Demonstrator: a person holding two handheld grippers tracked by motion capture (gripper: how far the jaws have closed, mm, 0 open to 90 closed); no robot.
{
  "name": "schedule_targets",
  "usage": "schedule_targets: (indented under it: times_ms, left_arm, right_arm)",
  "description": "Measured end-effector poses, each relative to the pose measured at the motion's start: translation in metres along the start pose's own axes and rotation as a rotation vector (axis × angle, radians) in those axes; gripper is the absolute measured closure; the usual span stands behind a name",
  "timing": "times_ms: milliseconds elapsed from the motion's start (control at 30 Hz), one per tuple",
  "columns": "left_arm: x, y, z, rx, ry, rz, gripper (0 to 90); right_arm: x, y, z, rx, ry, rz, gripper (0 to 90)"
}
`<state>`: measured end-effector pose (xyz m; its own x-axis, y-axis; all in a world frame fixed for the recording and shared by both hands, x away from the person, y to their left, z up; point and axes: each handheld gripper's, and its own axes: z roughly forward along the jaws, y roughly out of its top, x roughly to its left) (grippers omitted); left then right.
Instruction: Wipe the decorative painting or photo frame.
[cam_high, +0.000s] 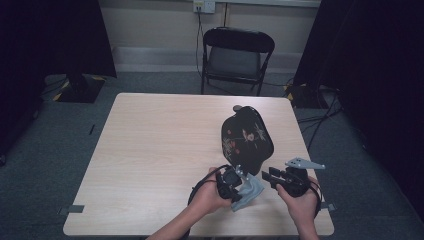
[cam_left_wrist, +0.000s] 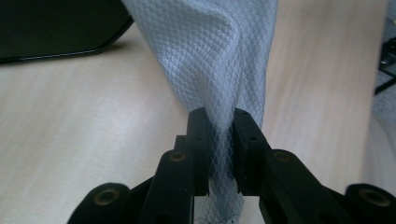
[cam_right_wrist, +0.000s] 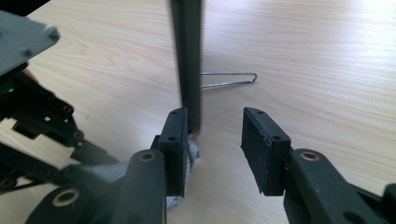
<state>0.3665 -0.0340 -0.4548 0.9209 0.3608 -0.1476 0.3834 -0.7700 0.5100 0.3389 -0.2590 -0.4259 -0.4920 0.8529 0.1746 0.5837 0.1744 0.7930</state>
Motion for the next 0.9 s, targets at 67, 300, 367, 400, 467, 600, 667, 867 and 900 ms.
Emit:
schedule_targets:
  times_ms: [67,300,367,400,467,600,667,867,900]
  left_arm:
    - [0.0,0.001,0.0,0.002,0.005,-0.007,78.9]
    - [-0.014,0.003,-0.004,-0.012,-0.026,0.031,78.8]
    - [-0.015,0.006,-0.002,-0.011,-0.03,0.036,78.8]
    - [-0.016,0.008,0.0,-0.011,-0.04,0.037,78.9]
    - [-0.018,0.01,0.003,-0.01,-0.051,0.046,78.9]
    - [-0.022,0.014,0.008,-0.001,-0.066,0.052,78.8]
    - [-0.02,0.017,0.01,-0.01,-0.052,0.05,78.8]
    - [-0.004,0.023,0.007,-0.021,0.019,0.006,78.8]
    - [-0.002,0.024,0.006,-0.019,0.024,-0.004,78.9]
  right_arm:
    - [0.0,0.0,0.0,0.0,-0.001,0.0,61.5]
    - [-0.001,0.001,-0.001,-0.004,-0.001,0.003,61.5]
    - [-0.001,0.001,-0.001,-0.003,-0.003,0.003,61.5]
    - [-0.001,0.001,-0.002,-0.003,-0.002,0.002,61.6]
    - [-0.001,0.001,-0.003,-0.006,-0.005,0.0,61.5]
    - [-0.004,0.001,-0.005,-0.013,-0.009,0.008,61.6]
    - [-0.004,0.001,-0.004,-0.013,-0.008,0.008,61.5]
    - [-0.006,0.001,-0.006,-0.02,-0.011,0.012,60.8]
    - [-0.006,0.001,-0.006,-0.019,-0.013,0.013,60.5]
